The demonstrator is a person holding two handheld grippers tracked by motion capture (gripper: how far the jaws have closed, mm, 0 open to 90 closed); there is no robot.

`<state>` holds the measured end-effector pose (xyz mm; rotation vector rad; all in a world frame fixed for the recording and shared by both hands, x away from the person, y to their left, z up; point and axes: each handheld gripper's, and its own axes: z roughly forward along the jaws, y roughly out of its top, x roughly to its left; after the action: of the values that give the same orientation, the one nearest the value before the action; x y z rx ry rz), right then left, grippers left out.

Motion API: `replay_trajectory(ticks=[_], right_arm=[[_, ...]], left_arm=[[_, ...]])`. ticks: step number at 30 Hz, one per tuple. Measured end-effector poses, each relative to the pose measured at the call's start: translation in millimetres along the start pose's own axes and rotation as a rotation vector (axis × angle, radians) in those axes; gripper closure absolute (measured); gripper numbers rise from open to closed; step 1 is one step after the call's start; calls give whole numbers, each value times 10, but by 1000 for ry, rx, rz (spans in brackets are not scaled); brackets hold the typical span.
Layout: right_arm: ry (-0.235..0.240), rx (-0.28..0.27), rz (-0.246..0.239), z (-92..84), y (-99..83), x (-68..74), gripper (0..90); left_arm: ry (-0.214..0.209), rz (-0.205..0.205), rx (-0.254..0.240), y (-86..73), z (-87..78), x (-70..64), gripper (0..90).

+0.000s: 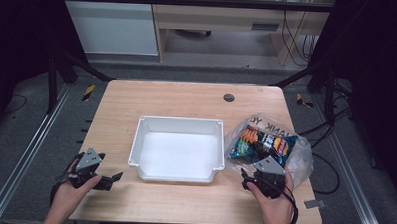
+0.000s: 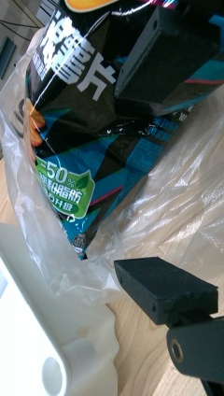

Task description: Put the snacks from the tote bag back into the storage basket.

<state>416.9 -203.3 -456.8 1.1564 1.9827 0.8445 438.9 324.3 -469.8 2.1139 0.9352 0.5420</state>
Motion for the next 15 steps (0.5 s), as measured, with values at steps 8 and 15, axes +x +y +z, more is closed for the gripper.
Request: replay_trajectory(ticks=[8,15], right_arm=[[11,32,29,8,5,-18,135],[11,39,49,-15,35,-21,104]], left_arm=[[40,-61,-4,-67,-65,88,45],[110,-92,-34,-81,-131,186,45]])
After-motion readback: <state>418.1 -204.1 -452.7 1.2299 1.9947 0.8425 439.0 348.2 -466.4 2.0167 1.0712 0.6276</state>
